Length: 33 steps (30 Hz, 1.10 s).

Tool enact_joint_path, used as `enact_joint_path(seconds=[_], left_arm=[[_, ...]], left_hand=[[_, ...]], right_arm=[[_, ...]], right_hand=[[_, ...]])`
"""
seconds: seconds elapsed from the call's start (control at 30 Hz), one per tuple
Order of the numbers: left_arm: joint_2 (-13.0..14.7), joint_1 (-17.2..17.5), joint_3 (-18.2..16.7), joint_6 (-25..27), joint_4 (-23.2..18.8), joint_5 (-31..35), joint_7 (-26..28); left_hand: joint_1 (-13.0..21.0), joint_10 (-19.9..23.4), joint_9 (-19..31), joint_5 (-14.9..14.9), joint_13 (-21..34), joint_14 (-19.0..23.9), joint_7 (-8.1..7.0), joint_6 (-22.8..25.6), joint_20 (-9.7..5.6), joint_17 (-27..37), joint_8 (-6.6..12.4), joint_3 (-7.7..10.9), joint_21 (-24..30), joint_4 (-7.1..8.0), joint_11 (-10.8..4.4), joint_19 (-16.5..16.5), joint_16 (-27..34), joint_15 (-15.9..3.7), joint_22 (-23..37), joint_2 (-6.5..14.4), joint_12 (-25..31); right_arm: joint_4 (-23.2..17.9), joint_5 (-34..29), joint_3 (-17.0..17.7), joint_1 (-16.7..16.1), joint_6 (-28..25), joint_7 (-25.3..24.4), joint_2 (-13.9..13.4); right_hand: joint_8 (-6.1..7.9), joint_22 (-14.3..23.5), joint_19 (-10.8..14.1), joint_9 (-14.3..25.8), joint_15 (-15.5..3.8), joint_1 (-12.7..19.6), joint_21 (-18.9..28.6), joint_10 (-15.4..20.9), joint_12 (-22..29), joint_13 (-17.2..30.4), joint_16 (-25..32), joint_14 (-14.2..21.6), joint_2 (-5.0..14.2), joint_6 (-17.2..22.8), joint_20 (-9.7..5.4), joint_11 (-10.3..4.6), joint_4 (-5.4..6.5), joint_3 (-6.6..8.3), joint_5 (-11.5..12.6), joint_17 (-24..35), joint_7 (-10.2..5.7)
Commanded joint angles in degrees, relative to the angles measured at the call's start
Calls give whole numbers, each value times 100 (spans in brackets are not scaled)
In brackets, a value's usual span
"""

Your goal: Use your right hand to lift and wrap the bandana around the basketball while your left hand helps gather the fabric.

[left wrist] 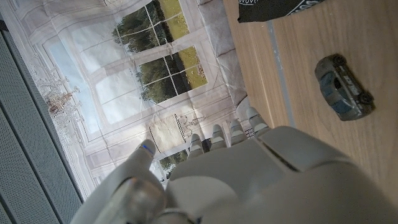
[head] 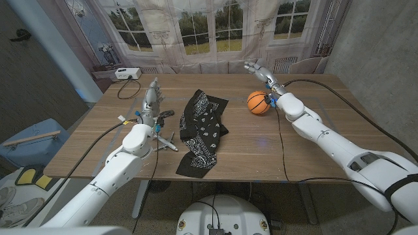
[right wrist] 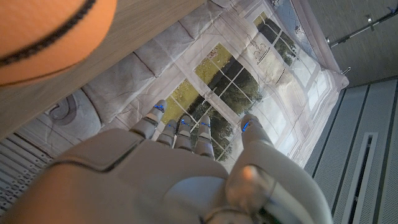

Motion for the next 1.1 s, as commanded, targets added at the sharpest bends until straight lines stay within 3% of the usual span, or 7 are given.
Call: enact_joint_path(seconds=[0.03,0.73,1.1], left_arm=[[22,301,-192,-39,-228,19,130],[-41,368,-227,-239,-42,-41,-99],[-102,216,-168,-337,205,-108,-280]], left_hand=[[68,19,21,-19,11,37,-7,66,44,27,20,26,-15,-47,20,-165,7,41,12,3,25],[82,11,25,-42,19,6,12,123,49,35,-12,30,-47,-82,48,-177,-38,44,16,-4,-1],[76,19,27,-49,22,-6,25,181,49,39,-13,28,-58,-87,56,-178,-53,51,18,-3,-7]], right_arm=[[-499,-770,-332,150,-355,-122,-71],[-820,-1776,-931,475,-947,19,25],[-641,-2191,-1300,834,-950,298,196]], right_hand=[[31,19,69,21,15,83,22,70,25,10,30,54,-10,82,1,-9,-45,34,34,8,3],[49,23,94,26,-14,246,12,162,28,12,29,140,16,217,77,-66,-83,93,8,7,-8],[22,24,99,32,-54,543,-3,68,-35,14,-10,93,185,194,55,-141,-134,264,29,10,-25]])
